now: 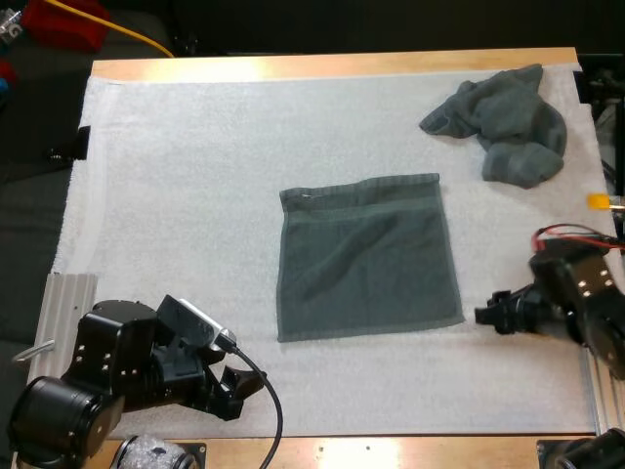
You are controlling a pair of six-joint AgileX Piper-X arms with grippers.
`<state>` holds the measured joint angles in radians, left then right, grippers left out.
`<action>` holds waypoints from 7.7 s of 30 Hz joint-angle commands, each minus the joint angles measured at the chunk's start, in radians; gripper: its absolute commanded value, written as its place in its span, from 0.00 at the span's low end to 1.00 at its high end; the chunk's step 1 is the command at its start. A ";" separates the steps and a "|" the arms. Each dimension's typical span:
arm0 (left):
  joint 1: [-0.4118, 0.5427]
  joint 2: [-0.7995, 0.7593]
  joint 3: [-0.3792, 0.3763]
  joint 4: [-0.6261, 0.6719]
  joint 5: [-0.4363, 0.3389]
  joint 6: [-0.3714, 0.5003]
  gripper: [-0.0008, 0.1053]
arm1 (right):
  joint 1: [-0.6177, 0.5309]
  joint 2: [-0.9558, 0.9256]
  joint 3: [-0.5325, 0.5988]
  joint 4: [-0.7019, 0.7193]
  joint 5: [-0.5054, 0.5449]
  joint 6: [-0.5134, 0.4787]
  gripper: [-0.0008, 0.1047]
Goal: Pick towel from pile, fold and stack
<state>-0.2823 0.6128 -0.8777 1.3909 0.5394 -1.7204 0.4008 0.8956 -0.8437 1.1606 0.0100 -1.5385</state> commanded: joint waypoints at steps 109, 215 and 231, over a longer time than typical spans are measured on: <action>-0.005 0.148 0.272 -0.444 -0.026 -0.317 0.66 | -0.152 0.468 0.326 -0.710 -0.499 0.332 0.01; 0.025 0.963 -0.047 -0.722 0.122 -0.280 0.01 | -0.088 0.427 0.326 -1.151 -0.414 0.807 0.01; 0.025 1.011 -0.081 -0.828 -0.038 -0.271 0.42 | -0.095 0.529 0.326 -1.314 -0.319 0.893 0.10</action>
<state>-0.2563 1.6231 -0.9501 0.5726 0.4858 -1.9944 0.3093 1.4267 -0.5137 -0.1349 -0.3172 -0.6429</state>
